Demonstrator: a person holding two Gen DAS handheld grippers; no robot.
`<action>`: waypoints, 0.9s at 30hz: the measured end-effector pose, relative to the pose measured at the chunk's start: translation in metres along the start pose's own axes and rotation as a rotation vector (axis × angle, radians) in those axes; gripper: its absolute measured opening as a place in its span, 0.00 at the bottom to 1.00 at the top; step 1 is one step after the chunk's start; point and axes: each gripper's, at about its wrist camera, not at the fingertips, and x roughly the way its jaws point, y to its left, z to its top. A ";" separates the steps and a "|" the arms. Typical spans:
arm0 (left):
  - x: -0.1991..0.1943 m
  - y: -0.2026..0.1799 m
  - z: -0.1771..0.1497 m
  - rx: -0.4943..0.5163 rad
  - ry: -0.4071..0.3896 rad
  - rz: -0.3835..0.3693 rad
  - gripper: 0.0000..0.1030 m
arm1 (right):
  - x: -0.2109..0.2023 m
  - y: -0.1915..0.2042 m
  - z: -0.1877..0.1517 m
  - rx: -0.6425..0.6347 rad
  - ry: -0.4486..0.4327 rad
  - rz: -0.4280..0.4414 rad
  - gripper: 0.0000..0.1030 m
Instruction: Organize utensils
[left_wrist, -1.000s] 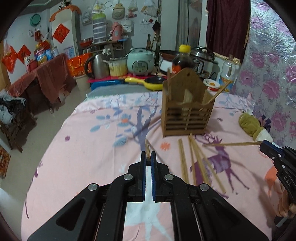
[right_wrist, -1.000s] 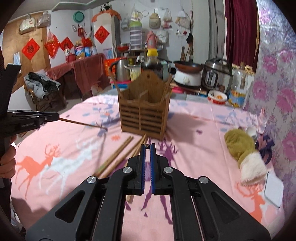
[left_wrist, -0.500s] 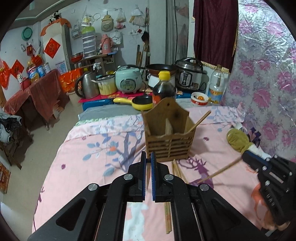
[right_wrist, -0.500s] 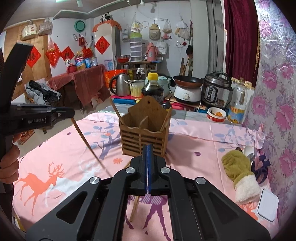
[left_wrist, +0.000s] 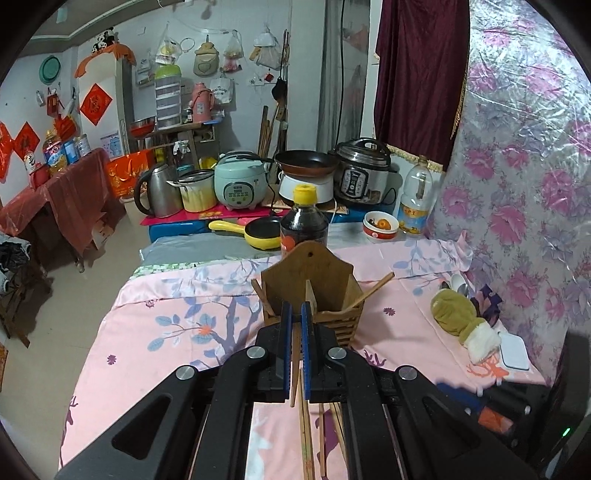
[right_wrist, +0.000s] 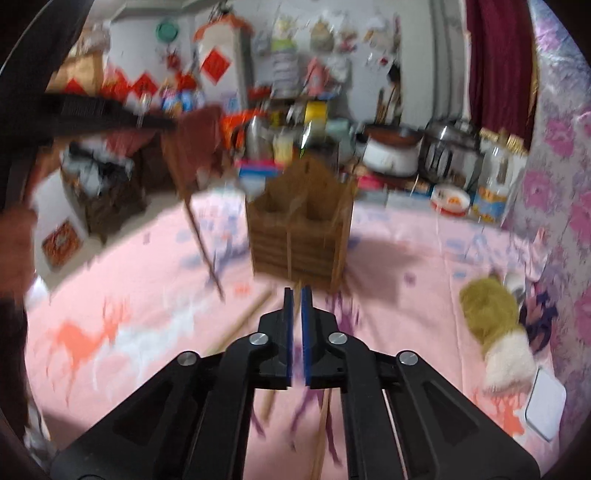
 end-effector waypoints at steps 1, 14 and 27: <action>0.001 0.001 -0.003 -0.002 0.004 -0.004 0.05 | 0.001 -0.001 -0.015 -0.009 0.040 -0.002 0.14; -0.010 -0.002 -0.011 -0.006 -0.010 0.013 0.05 | -0.010 -0.013 -0.150 0.041 0.273 -0.046 0.23; -0.027 -0.011 0.011 0.018 -0.038 0.037 0.05 | -0.065 -0.014 -0.068 0.018 0.032 -0.052 0.06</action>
